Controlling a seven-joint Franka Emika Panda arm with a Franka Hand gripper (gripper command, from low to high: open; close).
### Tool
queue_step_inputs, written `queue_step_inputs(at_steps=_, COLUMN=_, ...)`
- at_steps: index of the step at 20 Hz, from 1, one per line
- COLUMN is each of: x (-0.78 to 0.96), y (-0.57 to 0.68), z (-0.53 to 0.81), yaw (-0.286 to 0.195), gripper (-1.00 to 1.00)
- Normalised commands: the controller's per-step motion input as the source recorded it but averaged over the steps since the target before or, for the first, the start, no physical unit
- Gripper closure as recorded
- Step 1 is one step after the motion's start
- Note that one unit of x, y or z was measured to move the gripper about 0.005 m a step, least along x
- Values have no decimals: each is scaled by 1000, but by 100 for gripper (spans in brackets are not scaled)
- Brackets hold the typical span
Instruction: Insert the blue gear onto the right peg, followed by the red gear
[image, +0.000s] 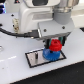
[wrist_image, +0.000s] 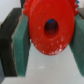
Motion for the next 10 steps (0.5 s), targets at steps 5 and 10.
queue_step_inputs(at_steps=5, x=158, y=-122, z=-36, yaw=0, gripper=100)
queue_step_inputs(at_steps=10, x=241, y=-136, z=-96, yaw=0, gripper=100)
